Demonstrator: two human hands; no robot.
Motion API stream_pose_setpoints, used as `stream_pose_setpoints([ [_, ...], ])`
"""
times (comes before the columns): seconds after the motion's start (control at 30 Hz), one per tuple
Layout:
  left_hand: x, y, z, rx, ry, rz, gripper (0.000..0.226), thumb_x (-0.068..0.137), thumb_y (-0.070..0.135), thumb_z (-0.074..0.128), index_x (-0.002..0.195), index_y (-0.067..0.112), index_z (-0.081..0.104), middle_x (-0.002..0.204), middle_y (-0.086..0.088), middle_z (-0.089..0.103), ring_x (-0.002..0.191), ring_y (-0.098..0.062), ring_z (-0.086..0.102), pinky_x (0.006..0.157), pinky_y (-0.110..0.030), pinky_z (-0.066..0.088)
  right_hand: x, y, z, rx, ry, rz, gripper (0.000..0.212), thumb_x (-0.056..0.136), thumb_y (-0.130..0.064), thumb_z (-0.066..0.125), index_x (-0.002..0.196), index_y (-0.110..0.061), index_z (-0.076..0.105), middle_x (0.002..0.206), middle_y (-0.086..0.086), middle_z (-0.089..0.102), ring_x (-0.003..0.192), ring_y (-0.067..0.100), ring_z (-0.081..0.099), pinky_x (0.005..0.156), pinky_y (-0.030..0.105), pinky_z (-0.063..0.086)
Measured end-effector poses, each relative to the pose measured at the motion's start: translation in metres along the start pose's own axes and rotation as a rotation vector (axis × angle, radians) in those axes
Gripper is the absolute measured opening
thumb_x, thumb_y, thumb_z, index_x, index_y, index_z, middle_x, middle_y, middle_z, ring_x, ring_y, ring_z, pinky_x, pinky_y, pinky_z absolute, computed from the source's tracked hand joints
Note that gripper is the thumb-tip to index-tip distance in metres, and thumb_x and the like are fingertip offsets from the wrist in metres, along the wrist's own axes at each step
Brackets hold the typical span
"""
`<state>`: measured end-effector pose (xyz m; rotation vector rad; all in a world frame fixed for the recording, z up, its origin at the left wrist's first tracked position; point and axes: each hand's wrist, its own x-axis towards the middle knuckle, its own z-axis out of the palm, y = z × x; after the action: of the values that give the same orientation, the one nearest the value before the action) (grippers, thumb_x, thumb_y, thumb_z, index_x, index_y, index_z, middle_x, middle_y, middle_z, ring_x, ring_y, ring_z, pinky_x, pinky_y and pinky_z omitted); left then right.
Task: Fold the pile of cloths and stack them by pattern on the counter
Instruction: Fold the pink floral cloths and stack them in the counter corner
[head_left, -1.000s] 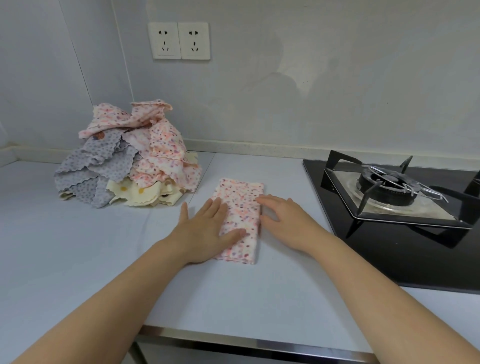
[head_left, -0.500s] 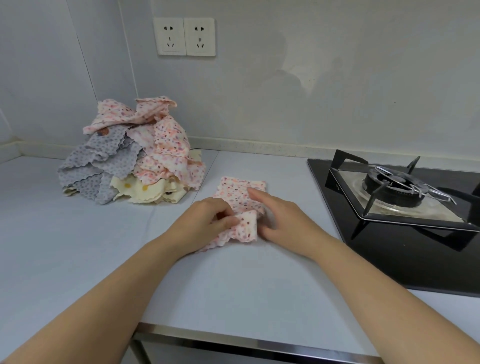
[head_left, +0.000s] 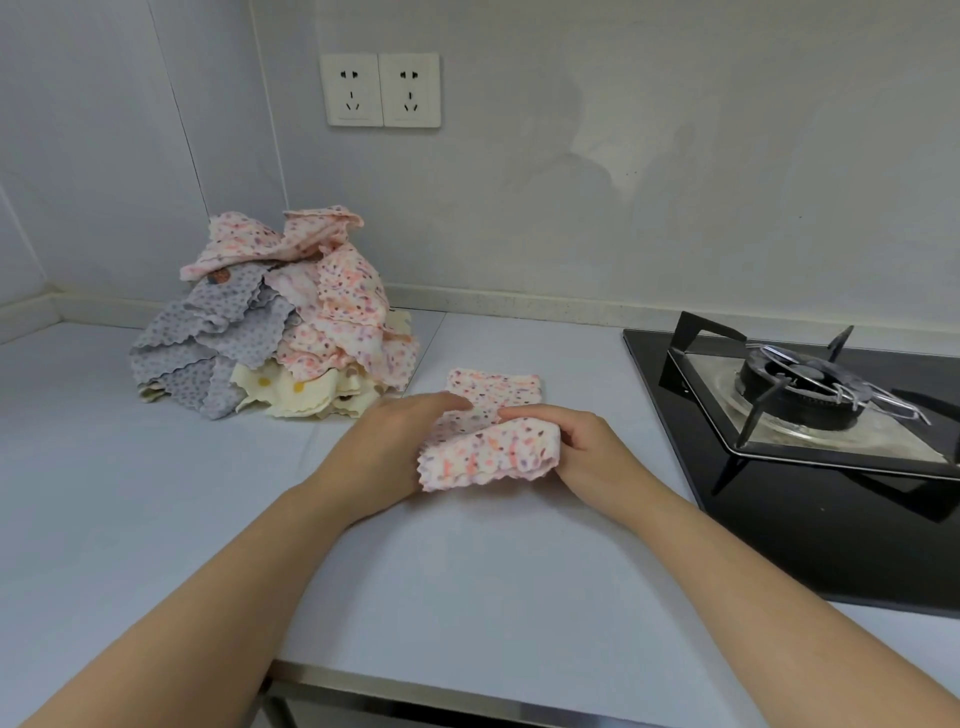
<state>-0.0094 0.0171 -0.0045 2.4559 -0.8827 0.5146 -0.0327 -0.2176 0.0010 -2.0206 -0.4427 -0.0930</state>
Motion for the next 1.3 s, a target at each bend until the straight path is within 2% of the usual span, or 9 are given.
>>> stream_pose_setpoints([
  [0.13, 0.000, 0.012, 0.002, -0.277, -0.006, -0.154, 0.015, 0.076, 0.017, 0.060, 0.080, 0.029, 0.068, 0.072, 0.016, 0.067, 0.066, -0.002, 0.059, 0.060, -0.028, 0.045, 0.003, 0.000, -0.002, -0.021, 0.094, 0.052, 0.019, 0.093, -0.013, 0.055, 0.095, -0.018, 0.073, 0.101, -0.004, 0.074, 0.102, 0.013, 0.066, 0.089, 0.031, 0.049],
  [0.23, 0.007, 0.024, -0.001, -0.470, 0.053, -0.337, 0.038, 0.093, 0.021, 0.059, 0.057, 0.029, 0.056, 0.053, 0.016, 0.050, 0.052, 0.001, 0.042, 0.051, -0.022, 0.034, 0.006, -0.003, -0.003, -0.042, 0.214, 0.133, 0.056, 0.090, -0.054, 0.048, 0.078, 0.000, 0.058, 0.072, 0.008, 0.061, 0.068, 0.024, 0.055, 0.067, 0.033, 0.041],
  [0.37, 0.018, 0.036, 0.002, -0.411, 0.130, -0.531, 0.048, 0.098, 0.035, 0.050, 0.060, 0.017, 0.026, 0.053, 0.004, 0.024, 0.045, -0.009, 0.021, 0.043, -0.021, 0.019, 0.007, -0.006, -0.003, -0.112, 0.325, 0.223, 0.042, 0.091, -0.026, 0.053, 0.057, -0.016, 0.031, 0.056, 0.001, 0.034, 0.057, 0.018, 0.033, 0.057, 0.031, 0.025],
  [0.6, 0.019, 0.040, 0.014, -0.138, 0.088, -0.655, 0.041, 0.097, 0.025, 0.048, 0.063, 0.012, 0.028, 0.060, -0.002, 0.032, 0.058, -0.020, 0.032, 0.052, -0.032, 0.022, 0.009, -0.008, 0.002, -0.337, 0.247, 0.321, 0.020, 0.090, -0.027, 0.056, 0.077, -0.013, 0.061, 0.062, -0.001, 0.061, 0.061, 0.022, 0.062, 0.063, 0.033, 0.053],
  [0.7, 0.016, 0.046, 0.014, 0.015, 0.041, -0.627, 0.017, 0.095, 0.029, 0.052, 0.091, 0.015, 0.044, 0.074, -0.003, 0.052, 0.074, -0.027, 0.052, 0.057, -0.031, 0.034, 0.010, -0.008, 0.005, -0.434, 0.223, 0.332, 0.010, 0.088, -0.029, 0.059, 0.083, -0.020, 0.061, 0.073, -0.005, 0.063, 0.071, 0.023, 0.064, 0.066, 0.033, 0.054],
  [0.8, 0.012, 0.054, 0.014, 0.307, 0.069, -0.481, 0.034, 0.092, 0.032, 0.057, 0.118, 0.018, 0.041, 0.103, 0.000, 0.057, 0.088, -0.027, 0.060, 0.062, -0.033, 0.042, 0.007, -0.013, 0.004, -0.584, 0.168, 0.338, 0.018, 0.084, -0.035, 0.062, 0.098, -0.029, 0.052, 0.078, -0.013, 0.056, 0.080, 0.017, 0.057, 0.058, 0.027, 0.037],
  [0.93, 0.011, 0.053, 0.008, 0.273, 0.194, -0.009, 0.023, 0.082, 0.033, 0.068, 0.096, 0.018, 0.057, 0.089, 0.004, 0.056, 0.071, -0.021, 0.056, 0.057, -0.029, 0.036, 0.004, -0.011, -0.007, -0.596, 0.227, 0.254, 0.034, 0.085, -0.024, 0.058, 0.115, -0.029, 0.041, 0.093, -0.006, 0.060, 0.087, 0.021, 0.057, 0.065, 0.032, 0.040],
  [1.03, 0.009, 0.053, 0.012, 0.184, -0.135, 0.245, 0.034, 0.085, 0.054, 0.053, 0.099, 0.024, 0.061, 0.091, 0.007, 0.058, 0.083, -0.015, 0.055, 0.066, -0.030, 0.044, 0.003, -0.001, -0.022, -0.517, 0.220, 0.218, 0.042, 0.085, -0.004, 0.047, 0.123, -0.023, 0.049, 0.114, -0.001, 0.053, 0.100, 0.018, 0.052, 0.082, 0.034, 0.045],
  [1.3, 0.007, 0.039, 0.016, 0.181, -0.140, 0.219, 0.039, 0.089, 0.050, 0.045, 0.116, 0.027, 0.060, 0.109, 0.010, 0.063, 0.098, -0.015, 0.059, 0.079, -0.034, 0.049, 0.005, 0.010, -0.023, -0.564, 0.027, 0.128, 0.072, 0.078, 0.009, 0.044, 0.139, -0.028, 0.042, 0.142, 0.001, 0.042, 0.131, 0.022, 0.040, 0.109, 0.043, 0.031],
])
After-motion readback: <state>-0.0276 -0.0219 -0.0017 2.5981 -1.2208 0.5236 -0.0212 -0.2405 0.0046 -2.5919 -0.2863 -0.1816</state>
